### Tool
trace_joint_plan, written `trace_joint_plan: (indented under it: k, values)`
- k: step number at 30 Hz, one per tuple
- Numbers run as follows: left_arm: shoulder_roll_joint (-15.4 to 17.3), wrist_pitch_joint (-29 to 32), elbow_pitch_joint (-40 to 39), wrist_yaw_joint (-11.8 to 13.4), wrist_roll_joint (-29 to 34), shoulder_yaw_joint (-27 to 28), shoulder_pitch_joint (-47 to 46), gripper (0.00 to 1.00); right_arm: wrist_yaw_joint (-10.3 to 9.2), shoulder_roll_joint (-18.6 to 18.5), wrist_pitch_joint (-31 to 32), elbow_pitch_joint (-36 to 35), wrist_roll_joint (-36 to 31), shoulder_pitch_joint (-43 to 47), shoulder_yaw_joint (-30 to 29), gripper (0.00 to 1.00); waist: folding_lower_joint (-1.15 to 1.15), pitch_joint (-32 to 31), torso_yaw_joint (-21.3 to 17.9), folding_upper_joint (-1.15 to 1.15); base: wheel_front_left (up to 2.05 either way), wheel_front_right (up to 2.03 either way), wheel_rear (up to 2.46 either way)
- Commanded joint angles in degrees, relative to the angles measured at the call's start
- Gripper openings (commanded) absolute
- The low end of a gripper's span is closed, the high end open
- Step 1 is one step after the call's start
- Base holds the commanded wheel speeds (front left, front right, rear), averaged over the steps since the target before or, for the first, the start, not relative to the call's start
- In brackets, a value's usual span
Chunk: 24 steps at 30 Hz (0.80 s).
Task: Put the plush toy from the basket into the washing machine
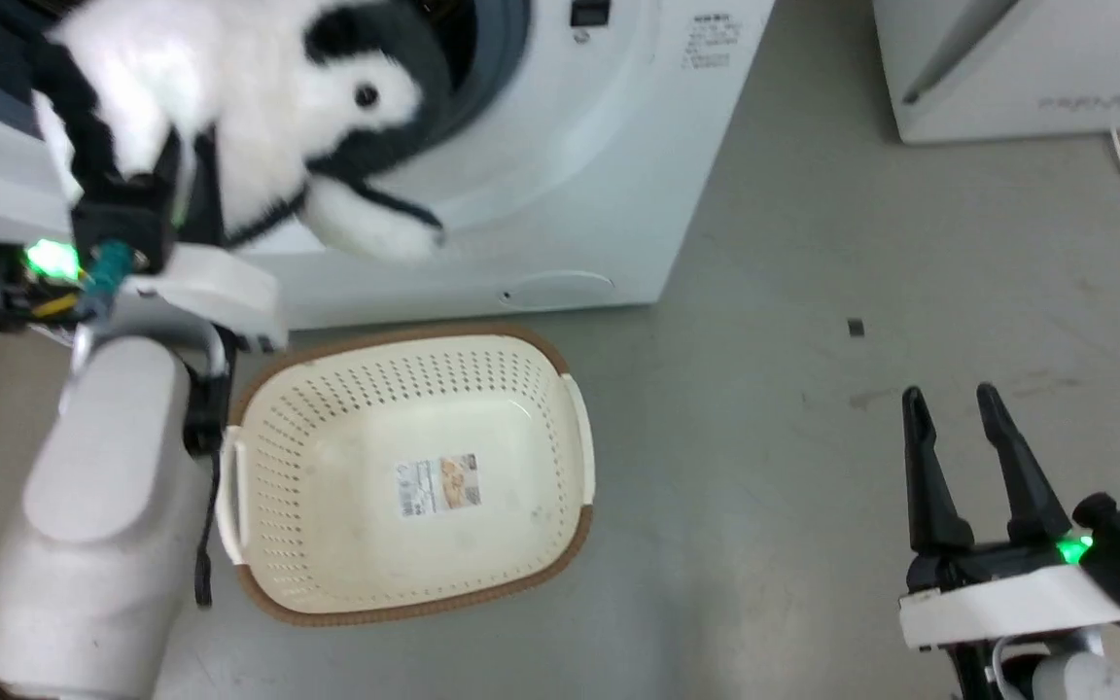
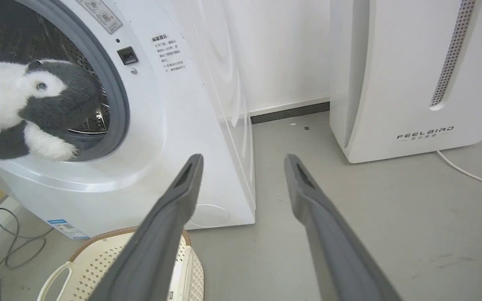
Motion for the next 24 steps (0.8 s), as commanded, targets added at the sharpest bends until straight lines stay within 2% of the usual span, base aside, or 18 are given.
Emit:
trace_joint_plan:
  k: [1,11,18,24]
  values:
    - [0.41,-0.39,-0.16,0.43,0.3,0.86,-2.49,0.0,-0.04,0.01,-0.25,-0.43,0.48,-1.54,0.12,1.0,0.0,3.74,-2.76,0.0,0.0,0.0,0.0]
    - [5.16,-0.39,2.86,1.37,0.01,6.88,-15.43,0.0,-0.04,0.01,-0.25,-1.27,3.96,-6.95,1.39,1.0,0.0,13.96,-10.51,0.0,0.0,0.0,0.0]
    - [8.91,-0.39,6.23,1.4,0.92,8.32,-25.57,0.0,-0.04,0.01,-0.25,-2.02,6.32,-8.86,2.26,1.0,0.0,18.64,-14.44,0.0,0.0,0.0,0.0]
    - [10.73,-0.29,10.28,1.81,1.55,8.39,-33.67,0.0,-0.04,0.01,-0.25,-2.47,7.62,-9.89,2.95,1.0,0.0,21.79,-16.47,0.0,0.0,0.0,0.0]
